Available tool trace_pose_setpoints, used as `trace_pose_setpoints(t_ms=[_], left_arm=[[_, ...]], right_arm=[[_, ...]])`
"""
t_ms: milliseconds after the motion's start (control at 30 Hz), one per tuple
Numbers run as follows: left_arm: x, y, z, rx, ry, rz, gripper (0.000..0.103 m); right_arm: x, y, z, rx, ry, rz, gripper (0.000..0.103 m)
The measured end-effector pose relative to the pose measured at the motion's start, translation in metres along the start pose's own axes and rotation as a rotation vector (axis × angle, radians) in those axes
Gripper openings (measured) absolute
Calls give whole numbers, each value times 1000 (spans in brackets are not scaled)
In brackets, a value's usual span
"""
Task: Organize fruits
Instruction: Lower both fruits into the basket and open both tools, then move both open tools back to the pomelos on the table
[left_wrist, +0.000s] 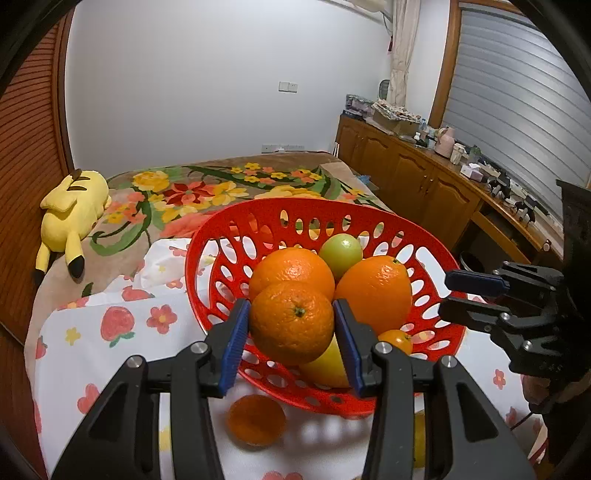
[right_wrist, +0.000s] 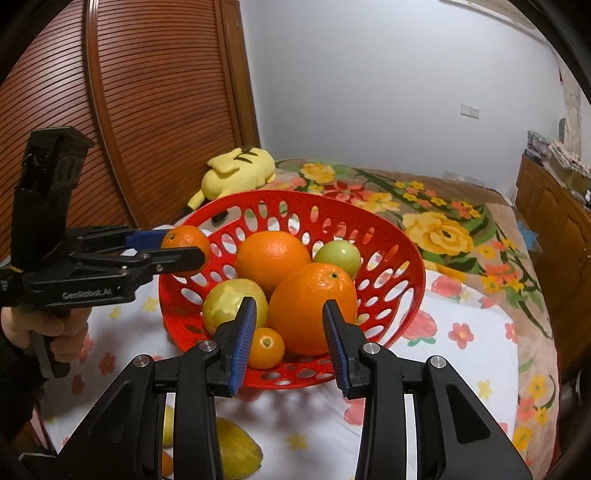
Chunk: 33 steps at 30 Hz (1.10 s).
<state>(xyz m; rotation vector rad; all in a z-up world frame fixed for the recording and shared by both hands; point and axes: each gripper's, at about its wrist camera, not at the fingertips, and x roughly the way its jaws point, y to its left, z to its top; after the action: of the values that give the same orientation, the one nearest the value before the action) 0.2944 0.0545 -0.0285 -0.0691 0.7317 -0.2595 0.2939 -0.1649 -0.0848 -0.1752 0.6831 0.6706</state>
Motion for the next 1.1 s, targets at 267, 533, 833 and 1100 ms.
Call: trace_pose_setpoints(t_ms=[267, 533, 833, 1100], left_arm=[[2, 4, 3, -9, -4, 4, 50], [-20, -2, -5, -3, -28, -3, 53], [-60, -16, -24, 8, -62, -14, 57], [-86, -27, -44, 18, -80, -17, 59]], right_arm=[[-2, 1, -3, -1, -2, -1, 38], [-14, 10, -13, 0, -6, -9, 39], [-43, 28, -25, -1, -30, -22, 42], [-67, 42, -40, 7, -50, -31, 44]])
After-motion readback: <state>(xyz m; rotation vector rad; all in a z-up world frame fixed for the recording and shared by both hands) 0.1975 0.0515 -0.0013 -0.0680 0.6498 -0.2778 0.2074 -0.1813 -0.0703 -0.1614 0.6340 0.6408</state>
